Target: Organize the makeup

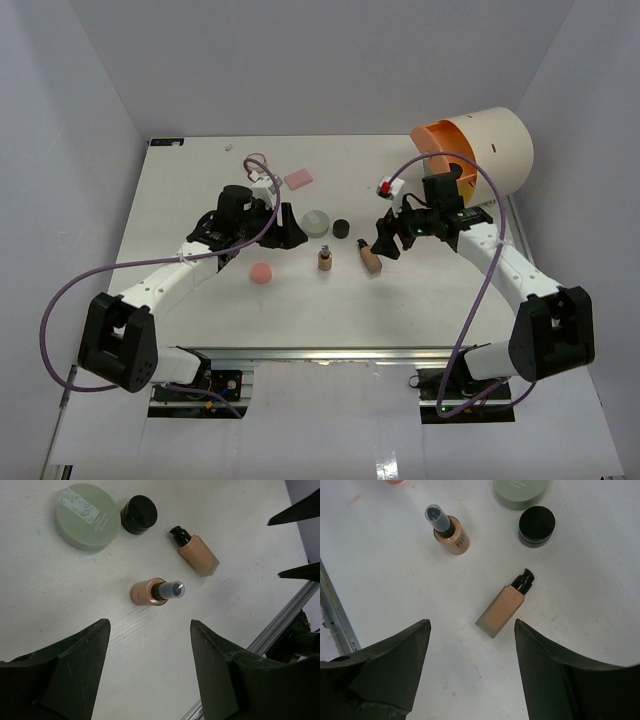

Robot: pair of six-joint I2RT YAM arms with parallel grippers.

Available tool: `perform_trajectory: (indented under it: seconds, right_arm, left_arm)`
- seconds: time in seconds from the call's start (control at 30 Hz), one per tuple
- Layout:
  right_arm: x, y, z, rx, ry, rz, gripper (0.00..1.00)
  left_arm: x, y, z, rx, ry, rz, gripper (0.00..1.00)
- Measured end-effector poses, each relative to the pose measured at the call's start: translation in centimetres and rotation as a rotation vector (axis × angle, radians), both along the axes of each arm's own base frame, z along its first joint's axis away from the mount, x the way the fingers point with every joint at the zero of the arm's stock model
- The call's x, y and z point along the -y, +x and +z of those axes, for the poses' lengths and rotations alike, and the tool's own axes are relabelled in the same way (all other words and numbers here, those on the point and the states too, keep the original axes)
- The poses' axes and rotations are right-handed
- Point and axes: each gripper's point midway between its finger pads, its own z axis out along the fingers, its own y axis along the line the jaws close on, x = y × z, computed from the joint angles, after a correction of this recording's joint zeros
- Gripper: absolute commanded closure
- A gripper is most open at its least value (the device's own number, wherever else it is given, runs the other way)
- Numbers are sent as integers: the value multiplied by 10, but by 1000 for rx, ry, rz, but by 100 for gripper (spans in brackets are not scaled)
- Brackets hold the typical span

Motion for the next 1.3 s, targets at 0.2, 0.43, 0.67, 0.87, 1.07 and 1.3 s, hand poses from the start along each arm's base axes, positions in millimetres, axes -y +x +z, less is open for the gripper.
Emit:
perform_trajectory:
  seconds: [0.2,0.43,0.67,0.87,1.07,1.3]
  right_arm:
    - [-44,61,-24,-28,-142,-24,17]
    - [-72,112,-80,-95,-272,-66,12]
    - [-84,123,-109,-135,-323,-67,13]
    - [-93,125,-120,-159,-334,-56,29]
    - [-97,129,-132,-166,-359,-61,64]
    - [-98,130,-130,-137,-379,-50,88]
  left_arm:
    - [-11,-4,26,84,9,32,16]
    - [-30,-18,21,126,48,82,16]
    - [-35,-18,19,135,68,96,16]
    - [-36,-20,30,169,54,96,16]
    - [-36,-21,32,173,51,95,16]
    - [-36,-21,32,172,50,93,16]
